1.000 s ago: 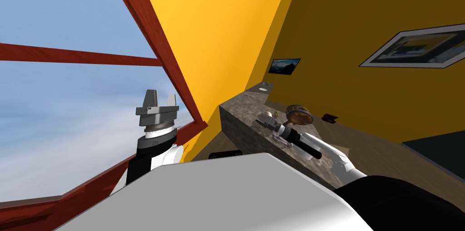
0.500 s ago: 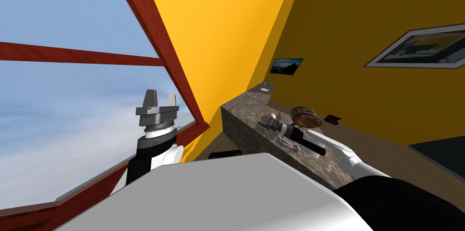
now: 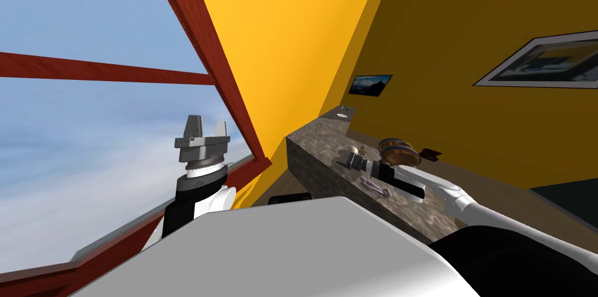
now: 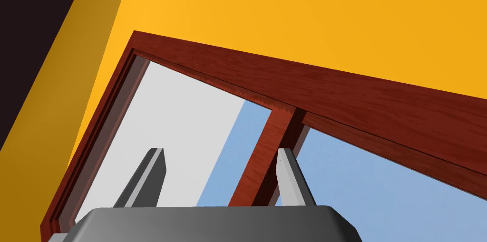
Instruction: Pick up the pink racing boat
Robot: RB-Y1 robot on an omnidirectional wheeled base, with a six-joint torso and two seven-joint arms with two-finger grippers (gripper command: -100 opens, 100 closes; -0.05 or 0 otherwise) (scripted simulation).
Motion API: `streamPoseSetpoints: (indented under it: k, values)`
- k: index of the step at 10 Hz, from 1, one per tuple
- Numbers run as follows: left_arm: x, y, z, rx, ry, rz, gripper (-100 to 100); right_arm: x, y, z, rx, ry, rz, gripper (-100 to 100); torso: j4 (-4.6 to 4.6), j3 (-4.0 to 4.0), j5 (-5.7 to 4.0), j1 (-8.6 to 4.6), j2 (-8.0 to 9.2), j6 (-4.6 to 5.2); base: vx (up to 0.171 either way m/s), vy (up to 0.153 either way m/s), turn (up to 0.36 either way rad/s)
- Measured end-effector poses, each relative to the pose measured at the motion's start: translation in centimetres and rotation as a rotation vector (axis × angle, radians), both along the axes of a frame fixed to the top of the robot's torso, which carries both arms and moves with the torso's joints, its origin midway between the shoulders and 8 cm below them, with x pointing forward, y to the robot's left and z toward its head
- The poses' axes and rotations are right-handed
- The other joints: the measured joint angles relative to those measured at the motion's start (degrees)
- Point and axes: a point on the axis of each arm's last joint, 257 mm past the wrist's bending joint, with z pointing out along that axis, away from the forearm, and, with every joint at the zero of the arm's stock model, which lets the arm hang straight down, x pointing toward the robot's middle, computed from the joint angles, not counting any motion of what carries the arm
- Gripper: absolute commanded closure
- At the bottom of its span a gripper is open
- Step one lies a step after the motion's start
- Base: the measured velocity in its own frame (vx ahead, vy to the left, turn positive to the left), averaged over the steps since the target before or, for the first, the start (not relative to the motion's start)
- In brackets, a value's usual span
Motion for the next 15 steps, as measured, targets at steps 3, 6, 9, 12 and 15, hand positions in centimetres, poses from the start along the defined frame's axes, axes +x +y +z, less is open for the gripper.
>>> streamPoseSetpoints:
  k: [3, 6, 9, 12, 15]
  values:
    - [0.0, 0.0, 0.0, 0.000, 0.000, 0.000, 0, -0.7, -3.6, -2.2, -0.123, 0.072, -0.011, -100, 0.02, 0.05, -0.02, -0.06, 0.09, 0.00, -0.016, 0.025, 0.004]
    - [0.0, 0.0, 0.0, 0.000, 0.000, 0.000, 0, -2.2, -6.9, -4.3, -0.219, 0.140, -0.028, -100, 0.04, 0.09, -0.04, -0.12, 0.16, 0.01, -0.029, 0.010, 0.000]
    - [0.0, 0.0, 0.0, 0.000, 0.000, 0.000, 0, -3.6, -9.8, -5.8, -0.306, 0.206, -0.046, -100, 0.05, 0.11, -0.05, -0.13, 0.18, 0.01, -0.035, 0.009, 0.002]
    - [0.0, 0.0, 0.0, 0.000, 0.000, 0.000, 0, -5.2, -13.6, -8.0, -0.414, 0.287, -0.062, -100, 0.06, 0.14, -0.04, -0.12, 0.23, 0.01, -0.043, 0.008, 0.005]
    - [0.0, 0.0, 0.0, 0.000, 0.000, 0.000, 0, -7.3, -16.9, -8.5, -0.496, 0.345, -0.074, -100, 0.04, 0.10, -0.04, -0.15, 0.16, 0.01, -0.026, 0.002, 0.011]
